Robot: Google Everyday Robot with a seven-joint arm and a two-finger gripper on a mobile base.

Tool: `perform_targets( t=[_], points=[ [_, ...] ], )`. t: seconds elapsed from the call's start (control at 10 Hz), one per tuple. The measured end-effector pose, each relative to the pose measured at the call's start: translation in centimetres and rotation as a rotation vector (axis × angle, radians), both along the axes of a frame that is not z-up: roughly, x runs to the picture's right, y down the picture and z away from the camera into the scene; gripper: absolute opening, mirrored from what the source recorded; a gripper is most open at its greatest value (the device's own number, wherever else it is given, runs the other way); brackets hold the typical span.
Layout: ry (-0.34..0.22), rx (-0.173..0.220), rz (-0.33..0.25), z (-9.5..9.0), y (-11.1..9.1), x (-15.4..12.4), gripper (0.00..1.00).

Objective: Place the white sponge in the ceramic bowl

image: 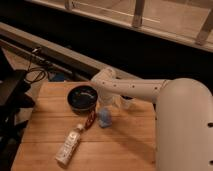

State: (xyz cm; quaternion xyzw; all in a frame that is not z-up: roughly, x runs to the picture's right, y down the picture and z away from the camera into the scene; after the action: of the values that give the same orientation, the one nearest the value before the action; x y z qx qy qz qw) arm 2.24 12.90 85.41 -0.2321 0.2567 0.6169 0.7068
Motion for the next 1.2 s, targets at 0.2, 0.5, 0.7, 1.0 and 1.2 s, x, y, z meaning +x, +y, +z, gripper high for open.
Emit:
perform_targets(
  t=[0.2,0.5,0.7,1.0,1.2],
  points=[
    [0.007,-0.01,0.004,0.4,0.6,0.0,0.8],
    [0.021,-0.019,0.004,0.9,1.5,0.1,0.8],
    [0.027,-0.027,0.005,1.2,1.9,0.0,0.8],
    [0.045,-0.041,0.005,1.7,2.5,-0.2,0.8],
    [0.058,-0.05,0.004,2.1,2.8,-0.2,0.8]
  ],
)
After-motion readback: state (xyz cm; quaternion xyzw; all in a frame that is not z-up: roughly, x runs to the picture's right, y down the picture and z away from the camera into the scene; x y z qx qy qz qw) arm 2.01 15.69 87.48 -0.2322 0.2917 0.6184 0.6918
